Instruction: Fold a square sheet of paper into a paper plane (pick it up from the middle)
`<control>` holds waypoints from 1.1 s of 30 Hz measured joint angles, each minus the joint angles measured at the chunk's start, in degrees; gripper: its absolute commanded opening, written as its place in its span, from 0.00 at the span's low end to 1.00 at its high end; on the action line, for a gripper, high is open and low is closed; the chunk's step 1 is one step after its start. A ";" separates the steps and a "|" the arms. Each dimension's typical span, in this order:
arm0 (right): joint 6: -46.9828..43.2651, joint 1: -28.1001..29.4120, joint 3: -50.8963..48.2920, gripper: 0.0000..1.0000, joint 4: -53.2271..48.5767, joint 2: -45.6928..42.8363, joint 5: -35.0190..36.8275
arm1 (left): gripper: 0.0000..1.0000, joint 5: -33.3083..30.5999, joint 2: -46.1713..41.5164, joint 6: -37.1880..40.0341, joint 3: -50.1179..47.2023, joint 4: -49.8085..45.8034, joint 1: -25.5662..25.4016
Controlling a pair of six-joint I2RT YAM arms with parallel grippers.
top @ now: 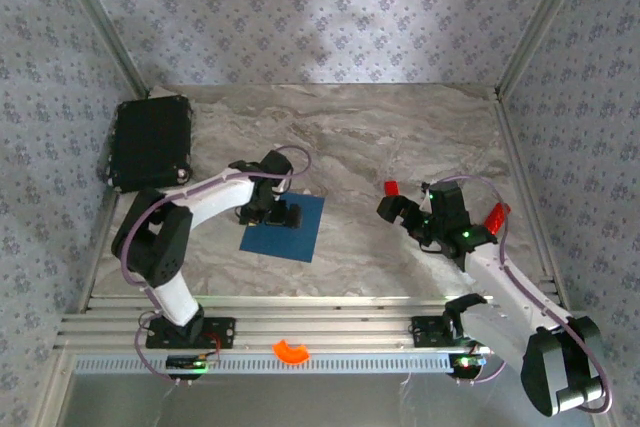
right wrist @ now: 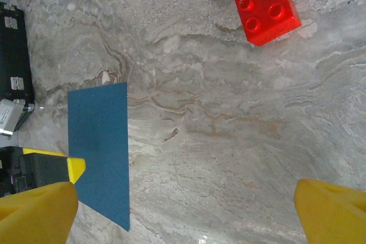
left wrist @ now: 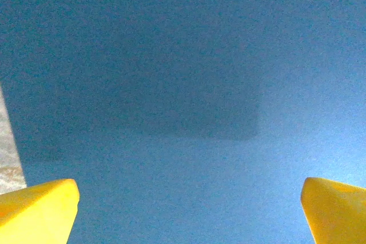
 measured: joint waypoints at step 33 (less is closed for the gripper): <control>0.02 1.03 0.00 0.99 0.02 2.05 0.04 | 1.00 -4.13 8.68 -2.16 6.08 -1.73 -3.37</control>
